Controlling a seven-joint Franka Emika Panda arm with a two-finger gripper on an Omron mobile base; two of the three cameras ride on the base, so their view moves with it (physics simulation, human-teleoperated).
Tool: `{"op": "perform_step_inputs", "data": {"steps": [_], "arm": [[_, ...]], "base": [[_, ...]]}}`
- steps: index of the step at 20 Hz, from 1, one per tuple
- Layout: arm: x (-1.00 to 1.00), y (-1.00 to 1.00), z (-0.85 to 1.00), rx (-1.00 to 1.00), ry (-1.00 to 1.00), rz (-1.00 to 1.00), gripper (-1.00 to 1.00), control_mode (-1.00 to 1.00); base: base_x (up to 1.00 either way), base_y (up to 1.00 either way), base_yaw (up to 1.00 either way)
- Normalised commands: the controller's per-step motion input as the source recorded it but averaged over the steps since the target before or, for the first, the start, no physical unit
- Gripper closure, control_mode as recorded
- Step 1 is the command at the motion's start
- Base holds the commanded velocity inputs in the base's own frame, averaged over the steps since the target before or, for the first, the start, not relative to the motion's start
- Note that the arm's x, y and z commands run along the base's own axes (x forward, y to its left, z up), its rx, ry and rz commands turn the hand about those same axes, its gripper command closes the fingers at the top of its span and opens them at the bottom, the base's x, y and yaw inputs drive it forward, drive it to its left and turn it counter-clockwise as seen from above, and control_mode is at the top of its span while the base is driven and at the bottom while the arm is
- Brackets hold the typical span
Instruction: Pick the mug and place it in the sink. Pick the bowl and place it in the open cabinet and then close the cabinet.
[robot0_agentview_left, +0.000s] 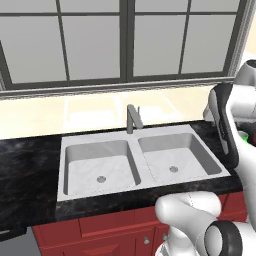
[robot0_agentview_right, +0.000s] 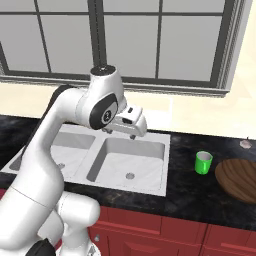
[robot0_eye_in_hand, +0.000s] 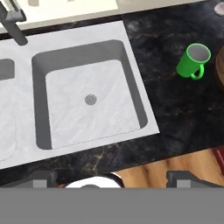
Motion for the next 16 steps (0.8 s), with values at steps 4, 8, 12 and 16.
{"op": "perform_step_inputs", "data": {"steps": [4, 8, 12, 16], "arm": [[0.00, -0.49, -0.25, 0.00, 0.04, -0.08, -1.00, -1.00], [0.00, -0.40, -0.31, 0.00, 0.03, -0.05, -1.00, -1.00], [0.00, -0.36, -0.28, 0.00, 0.01, -0.03, -1.00, -1.00], [0.00, -0.38, -0.25, 0.00, 0.03, -0.03, -1.00, -1.00]], "base": [[0.00, 0.00, 0.00], [0.00, 0.00, 0.00], [0.00, 0.00, 0.00], [0.00, 0.00, 0.00]]}}
